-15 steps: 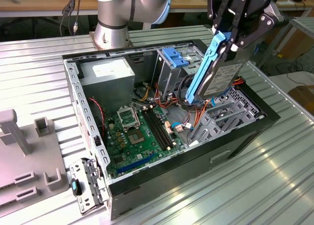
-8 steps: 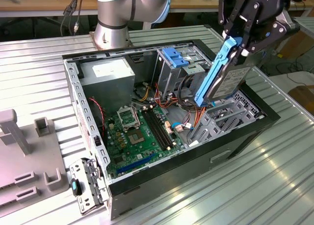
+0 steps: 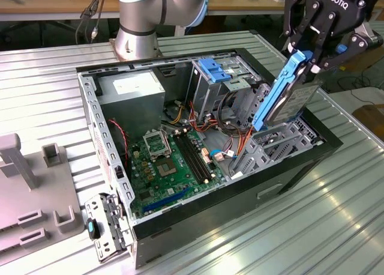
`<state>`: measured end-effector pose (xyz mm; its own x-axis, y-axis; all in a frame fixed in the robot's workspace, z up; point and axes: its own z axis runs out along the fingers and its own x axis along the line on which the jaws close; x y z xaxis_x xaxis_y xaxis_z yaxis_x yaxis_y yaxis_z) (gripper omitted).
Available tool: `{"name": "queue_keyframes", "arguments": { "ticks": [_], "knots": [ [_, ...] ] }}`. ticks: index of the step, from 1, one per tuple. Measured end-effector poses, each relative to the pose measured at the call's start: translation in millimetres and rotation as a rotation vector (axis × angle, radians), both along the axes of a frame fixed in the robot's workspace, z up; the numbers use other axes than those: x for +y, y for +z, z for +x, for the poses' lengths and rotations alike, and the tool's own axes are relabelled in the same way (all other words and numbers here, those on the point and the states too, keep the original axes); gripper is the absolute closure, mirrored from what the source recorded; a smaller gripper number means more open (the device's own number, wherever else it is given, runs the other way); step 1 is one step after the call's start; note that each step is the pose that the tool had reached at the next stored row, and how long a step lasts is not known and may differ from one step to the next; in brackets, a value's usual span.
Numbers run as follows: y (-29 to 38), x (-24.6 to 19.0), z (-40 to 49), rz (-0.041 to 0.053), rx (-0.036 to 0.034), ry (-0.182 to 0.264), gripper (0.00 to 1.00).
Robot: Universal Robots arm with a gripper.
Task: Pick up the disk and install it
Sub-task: 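Insert the disk into the insertion slot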
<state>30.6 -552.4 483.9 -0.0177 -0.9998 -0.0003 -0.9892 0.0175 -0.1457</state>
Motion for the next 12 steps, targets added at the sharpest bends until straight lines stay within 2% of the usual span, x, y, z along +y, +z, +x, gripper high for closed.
{"name": "queue_keyframes", "arguments": {
  "ticks": [1,2,3,6,10,12],
  "knots": [
    [-0.6,-1.1,2.4,-0.0002,-0.0054,0.000,0.63],
    [-1.3,-2.4,2.6,-0.0001,-0.0161,0.000,0.63],
    [-2.4,-3.7,2.8,0.0002,-0.0224,0.000,0.63],
    [-10.7,-12.5,2.8,0.0000,-0.0236,-0.001,0.63],
    [-15.1,-12.3,3.3,-0.0003,-0.0235,-0.009,0.63],
    [-20.4,-12.2,4.0,-0.0001,-0.0235,-0.014,0.63]
  ]
}}
